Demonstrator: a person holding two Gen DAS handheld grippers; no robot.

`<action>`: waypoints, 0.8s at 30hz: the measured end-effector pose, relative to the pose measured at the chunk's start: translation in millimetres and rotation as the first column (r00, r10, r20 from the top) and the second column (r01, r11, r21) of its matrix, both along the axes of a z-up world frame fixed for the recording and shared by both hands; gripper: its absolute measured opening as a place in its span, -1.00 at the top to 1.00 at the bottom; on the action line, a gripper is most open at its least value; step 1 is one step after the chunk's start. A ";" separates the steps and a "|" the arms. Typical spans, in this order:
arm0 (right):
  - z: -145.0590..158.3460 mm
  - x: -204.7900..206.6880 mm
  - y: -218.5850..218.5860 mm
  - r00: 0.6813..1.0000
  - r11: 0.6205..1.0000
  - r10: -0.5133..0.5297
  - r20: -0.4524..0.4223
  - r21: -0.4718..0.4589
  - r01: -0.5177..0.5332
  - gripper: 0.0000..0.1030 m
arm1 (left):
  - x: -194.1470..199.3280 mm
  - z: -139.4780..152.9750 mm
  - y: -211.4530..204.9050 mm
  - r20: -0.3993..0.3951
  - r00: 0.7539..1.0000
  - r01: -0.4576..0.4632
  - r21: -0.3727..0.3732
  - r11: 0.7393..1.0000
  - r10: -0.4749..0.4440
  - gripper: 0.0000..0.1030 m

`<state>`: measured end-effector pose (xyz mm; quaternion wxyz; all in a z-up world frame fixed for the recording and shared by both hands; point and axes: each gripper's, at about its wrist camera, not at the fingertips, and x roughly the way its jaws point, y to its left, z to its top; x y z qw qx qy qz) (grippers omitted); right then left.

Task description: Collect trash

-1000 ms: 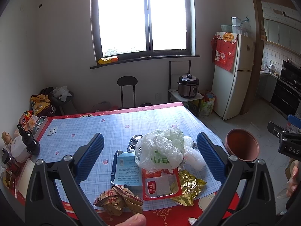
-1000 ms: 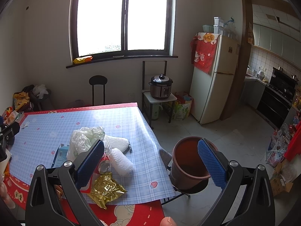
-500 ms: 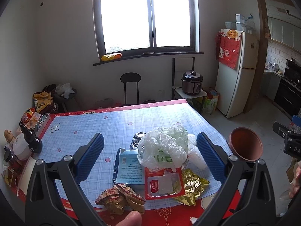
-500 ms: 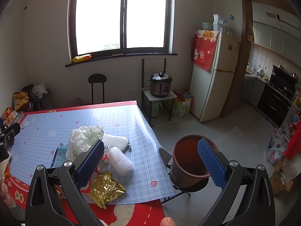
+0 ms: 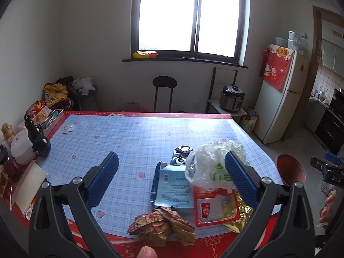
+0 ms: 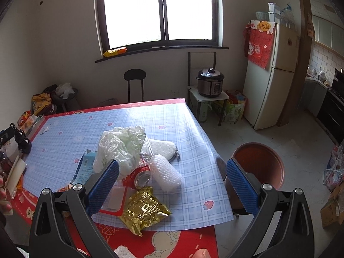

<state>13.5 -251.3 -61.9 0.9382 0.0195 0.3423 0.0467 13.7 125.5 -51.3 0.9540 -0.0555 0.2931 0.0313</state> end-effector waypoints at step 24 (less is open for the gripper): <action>-62.3 44.4 96.1 0.974 0.998 0.061 -0.219 0.001 -0.063 -0.91 | 25.5 -238.9 81.5 -0.538 0.823 0.070 -0.222 0.973 -0.182 -0.89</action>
